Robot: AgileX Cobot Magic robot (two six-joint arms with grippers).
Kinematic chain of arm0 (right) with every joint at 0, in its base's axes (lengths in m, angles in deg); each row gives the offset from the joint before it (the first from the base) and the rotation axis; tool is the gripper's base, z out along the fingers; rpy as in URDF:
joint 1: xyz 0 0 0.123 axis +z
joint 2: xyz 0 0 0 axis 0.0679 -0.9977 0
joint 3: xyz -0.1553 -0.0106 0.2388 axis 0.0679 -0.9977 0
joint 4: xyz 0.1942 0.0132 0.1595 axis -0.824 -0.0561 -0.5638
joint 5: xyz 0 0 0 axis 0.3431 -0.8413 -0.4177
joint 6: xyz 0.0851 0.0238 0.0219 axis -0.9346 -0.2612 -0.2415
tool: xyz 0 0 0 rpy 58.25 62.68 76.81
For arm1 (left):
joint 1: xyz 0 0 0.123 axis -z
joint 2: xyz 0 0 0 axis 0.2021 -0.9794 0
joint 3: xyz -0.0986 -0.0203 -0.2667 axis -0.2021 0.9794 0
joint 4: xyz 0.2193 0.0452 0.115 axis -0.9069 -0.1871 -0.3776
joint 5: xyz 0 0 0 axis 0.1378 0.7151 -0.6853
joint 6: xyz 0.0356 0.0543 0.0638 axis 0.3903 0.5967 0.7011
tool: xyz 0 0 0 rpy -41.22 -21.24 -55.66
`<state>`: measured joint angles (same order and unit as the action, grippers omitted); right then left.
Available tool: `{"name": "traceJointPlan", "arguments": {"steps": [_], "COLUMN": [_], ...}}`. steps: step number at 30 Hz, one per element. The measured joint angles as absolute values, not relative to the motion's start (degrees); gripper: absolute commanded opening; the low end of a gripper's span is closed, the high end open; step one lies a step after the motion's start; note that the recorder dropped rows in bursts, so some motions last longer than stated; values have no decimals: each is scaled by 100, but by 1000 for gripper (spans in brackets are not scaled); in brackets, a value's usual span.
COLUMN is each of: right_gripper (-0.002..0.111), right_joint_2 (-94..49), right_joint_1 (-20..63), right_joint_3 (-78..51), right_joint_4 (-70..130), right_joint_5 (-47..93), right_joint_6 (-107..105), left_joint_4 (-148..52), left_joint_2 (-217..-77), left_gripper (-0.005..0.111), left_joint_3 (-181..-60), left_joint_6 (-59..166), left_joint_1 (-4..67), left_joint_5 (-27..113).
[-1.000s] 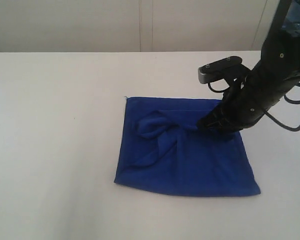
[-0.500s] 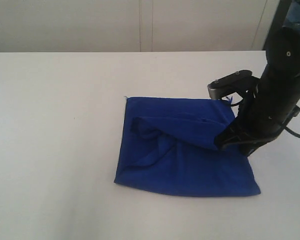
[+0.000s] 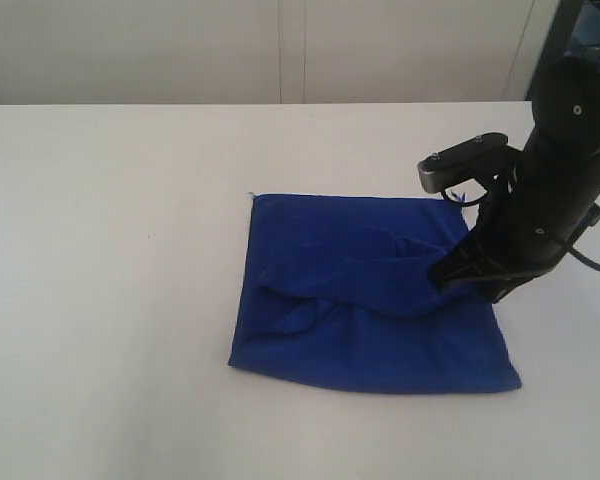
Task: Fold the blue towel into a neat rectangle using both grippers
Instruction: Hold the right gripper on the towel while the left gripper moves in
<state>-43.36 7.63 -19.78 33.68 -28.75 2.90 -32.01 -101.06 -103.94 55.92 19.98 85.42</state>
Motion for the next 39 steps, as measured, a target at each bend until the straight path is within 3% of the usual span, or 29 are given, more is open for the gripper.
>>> {"name": "traceJointPlan", "arguments": {"steps": [9, 16, 22, 31, 35, 39], "right_gripper": [0, 0, 0, 0, 0, 0], "right_joint_2": [-4336, -4336, -4336, -4336, -4336, -4336], "right_joint_1": [763, 763, 763, 763, 763, 763], "right_joint_3": [-1978, -1978, -1978, -1978, -1978, -1978], "right_joint_4": [3322, 3322, 3322, 3267, 3229, 3192], "right_joint_5": [-2854, -2854, -2850, -2830, -2830, -2830], "right_joint_6": [268, 268, 268, 268, 268, 268], "left_joint_4": [-463, 1716, 2968, 1220, -792, -2710], "left_joint_2": [-11970, -13540, -14804, -15752, -15752, -15756], "left_gripper": [0, 0, 0, 0, 0, 0], "left_joint_3": [-9228, -9196, -9487, -10517, -10710, -10732], "left_joint_6": [8711, 12092, 13368, 12920, 11020, 8451], "left_joint_1": [1998, 1998, 2010, 2405, 2947, 2985], "left_joint_5": [7703, 7370, 7433, 7147, 6461, 6114]}}
